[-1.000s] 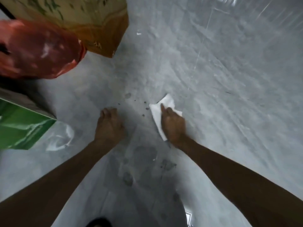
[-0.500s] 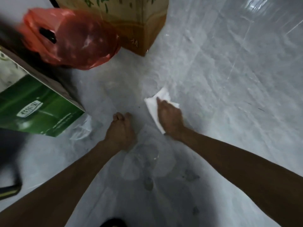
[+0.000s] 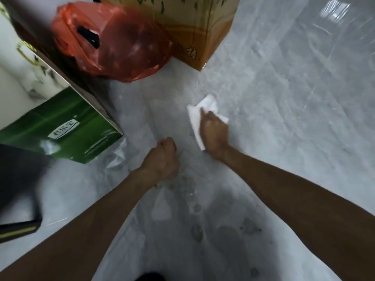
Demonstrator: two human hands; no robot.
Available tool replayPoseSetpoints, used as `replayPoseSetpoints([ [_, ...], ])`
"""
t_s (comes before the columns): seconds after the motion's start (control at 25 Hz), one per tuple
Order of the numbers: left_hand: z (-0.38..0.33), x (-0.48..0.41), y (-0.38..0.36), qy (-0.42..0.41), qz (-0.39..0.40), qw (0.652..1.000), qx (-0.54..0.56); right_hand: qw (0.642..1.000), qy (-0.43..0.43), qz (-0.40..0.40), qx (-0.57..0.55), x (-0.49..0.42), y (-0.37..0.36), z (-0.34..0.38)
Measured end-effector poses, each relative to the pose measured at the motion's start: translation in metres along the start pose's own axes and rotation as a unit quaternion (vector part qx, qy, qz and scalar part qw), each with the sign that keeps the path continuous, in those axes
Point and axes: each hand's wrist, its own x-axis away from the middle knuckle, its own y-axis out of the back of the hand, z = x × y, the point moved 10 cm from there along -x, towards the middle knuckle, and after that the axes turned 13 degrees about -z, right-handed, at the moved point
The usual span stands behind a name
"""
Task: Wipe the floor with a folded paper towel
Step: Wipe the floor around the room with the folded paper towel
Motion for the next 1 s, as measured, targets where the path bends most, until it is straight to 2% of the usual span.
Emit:
replayPoseSetpoints([
  [0.08, 0.008, -0.001, 0.007, 0.023, -0.022, 0.999, 0.034, 0.962, 0.217, 0.091, -0.138, 0.054, -0.003, 0.069],
  [0.12, 0.011, -0.002, 0.01, 0.032, -0.035, 0.998, 0.04, 0.931, 0.307, 0.088, -0.176, 0.069, 0.013, 0.078],
  [0.16, 0.012, -0.002, 0.012, 0.032, -0.041, 0.998, 0.037, 0.899, 0.372, 0.104, -0.206, 0.071, 0.021, 0.069],
  [0.2, 0.009, 0.0, 0.01, 0.024, -0.037, 0.999, 0.031, 0.886, 0.395, 0.141, -0.199, 0.062, 0.014, 0.045],
  [0.24, 0.005, 0.001, 0.007, 0.01, -0.027, 0.999, 0.025, 0.894, 0.393, 0.151, -0.153, 0.044, 0.005, 0.016],
  [0.28, 0.001, 0.002, 0.003, -0.003, -0.014, 1.0, 0.018, 0.919, 0.344, 0.164, -0.1, 0.02, -0.007, -0.019],
  [0.32, -0.003, 0.003, -0.001, -0.014, 0.0, 1.0, 0.013, 0.952, 0.242, 0.182, -0.035, 0.0, -0.023, -0.052],
  [0.36, -0.006, 0.003, -0.004, -0.02, 0.006, 1.0, 0.012, 0.977, 0.089, 0.191, 0.024, -0.015, -0.035, -0.082],
  [0.4, -0.008, 0.003, -0.004, -0.022, 0.006, 1.0, 0.016, 0.982, -0.048, 0.176, 0.043, -0.021, -0.038, -0.094],
  [0.44, -0.008, 0.001, -0.003, -0.02, 0.001, 1.0, 0.02, 0.978, -0.115, 0.167, 0.045, -0.023, -0.036, -0.079],
  [0.48, -0.007, -0.001, 0.0, -0.015, -0.009, 1.0, 0.021, 0.98, -0.117, 0.162, -0.001, -0.019, -0.038, -0.047],
  [0.52, -0.003, -0.002, 0.003, -0.006, -0.024, 0.999, 0.022, 0.988, -0.035, 0.146, -0.022, -0.009, -0.041, -0.003],
  [0.56, 0.002, -0.003, 0.007, 0.004, -0.042, 0.999, 0.024, 0.987, 0.084, 0.132, -0.036, 0.011, -0.036, 0.045],
  [0.6, 0.008, -0.003, 0.012, 0.015, -0.062, 0.998, 0.027, 0.963, 0.203, 0.152, -0.09, 0.046, -0.032, 0.078],
  [0.68, 0.015, -0.002, 0.02, 0.026, -0.093, 0.995, 0.029, 0.9, 0.369, 0.15, -0.177, 0.089, -0.003, 0.087],
  [0.72, 0.016, 0.0, 0.021, 0.023, -0.094, 0.995, 0.032, 0.866, 0.43, 0.178, -0.183, 0.093, 0.002, 0.072],
  [0.76, 0.014, 0.002, 0.018, 0.018, -0.086, 0.995, 0.038, 0.861, 0.45, 0.192, -0.142, 0.082, -0.006, 0.043],
  [0.8, 0.011, 0.004, 0.015, 0.013, -0.077, 0.996, 0.042, 0.88, 0.43, 0.189, -0.072, 0.06, -0.02, 0.005],
  [0.84, 0.009, 0.006, 0.013, 0.009, -0.072, 0.997, 0.04, 0.92, 0.348, 0.182, -0.011, 0.029, -0.027, -0.037],
  [0.88, 0.008, 0.006, 0.011, 0.006, -0.071, 0.997, 0.034, 0.961, 0.209, 0.181, 0.028, -0.001, -0.028, -0.077],
  [0.92, 0.008, 0.007, 0.01, 0.003, -0.071, 0.997, 0.025, 0.982, 0.045, 0.179, 0.045, -0.016, -0.023, -0.106],
  [0.96, 0.009, 0.007, 0.009, 0.002, -0.068, 0.998, 0.017, 0.979, -0.052, 0.19, 0.047, -0.013, -0.02, -0.111],
  [1.0, 0.01, 0.007, 0.007, 0.004, -0.062, 0.998, 0.011, 0.973, -0.067, 0.219, 0.015, 0.005, -0.021, -0.093],
])
